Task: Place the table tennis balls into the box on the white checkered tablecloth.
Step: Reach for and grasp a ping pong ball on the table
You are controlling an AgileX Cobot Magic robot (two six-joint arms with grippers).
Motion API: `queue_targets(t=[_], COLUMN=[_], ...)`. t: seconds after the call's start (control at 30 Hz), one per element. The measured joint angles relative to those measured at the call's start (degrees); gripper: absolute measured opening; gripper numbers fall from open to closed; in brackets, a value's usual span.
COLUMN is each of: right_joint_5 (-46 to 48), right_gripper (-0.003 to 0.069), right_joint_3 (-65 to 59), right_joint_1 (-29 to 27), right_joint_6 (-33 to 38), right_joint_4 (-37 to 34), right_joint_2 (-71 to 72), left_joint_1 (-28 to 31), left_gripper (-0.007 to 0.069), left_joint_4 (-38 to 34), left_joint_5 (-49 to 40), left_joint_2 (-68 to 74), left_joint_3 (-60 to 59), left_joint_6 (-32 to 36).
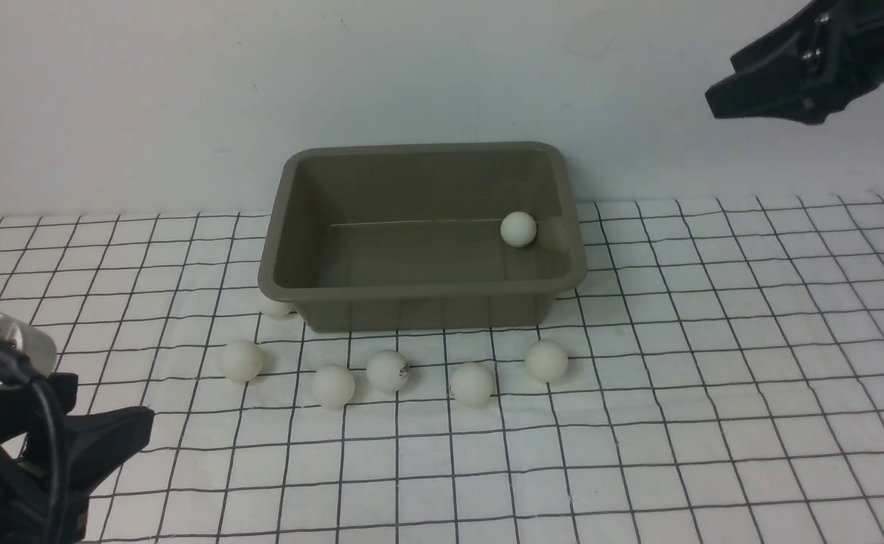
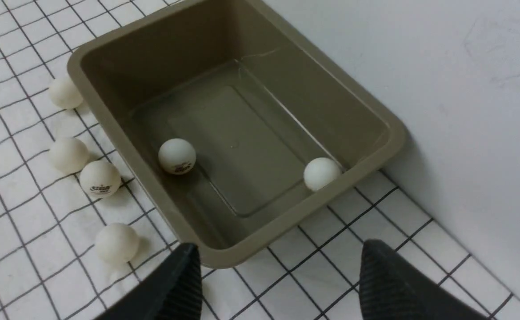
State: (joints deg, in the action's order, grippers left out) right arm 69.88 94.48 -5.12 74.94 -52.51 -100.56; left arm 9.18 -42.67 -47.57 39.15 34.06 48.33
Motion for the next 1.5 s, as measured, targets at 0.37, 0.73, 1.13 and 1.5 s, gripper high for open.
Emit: queue_targets(t=[0.37, 0.73, 1.13, 1.5], right_joint_5=[0.74, 0.86, -25.43, -41.6], right_gripper=[0.0438, 0.0438, 0.0438, 0.044], right_joint_3=[-0.05, -5.42, -26.25, -30.35], right_joint_1=[8.37, 18.05, 30.18, 30.38], right_joint_6=[-15.73, -34.35, -42.87, -46.0], right_joint_4=[12.04, 22.0, 21.42, 19.72], right_joint_2=[0.06, 0.64, 0.64, 0.64], left_joint_1=[0.0, 0.0, 0.0, 0.0], left_gripper=[0.045, 0.045, 0.045, 0.045], left_joint_4=[0.0, 0.0, 0.0, -0.59], left_joint_5=[0.05, 0.05, 0.05, 0.05], left_joint_2=[0.0, 0.0, 0.0, 0.0], left_joint_3=[0.0, 0.0, 0.0, 0.0], left_joint_6=[0.0, 0.0, 0.0, -0.05])
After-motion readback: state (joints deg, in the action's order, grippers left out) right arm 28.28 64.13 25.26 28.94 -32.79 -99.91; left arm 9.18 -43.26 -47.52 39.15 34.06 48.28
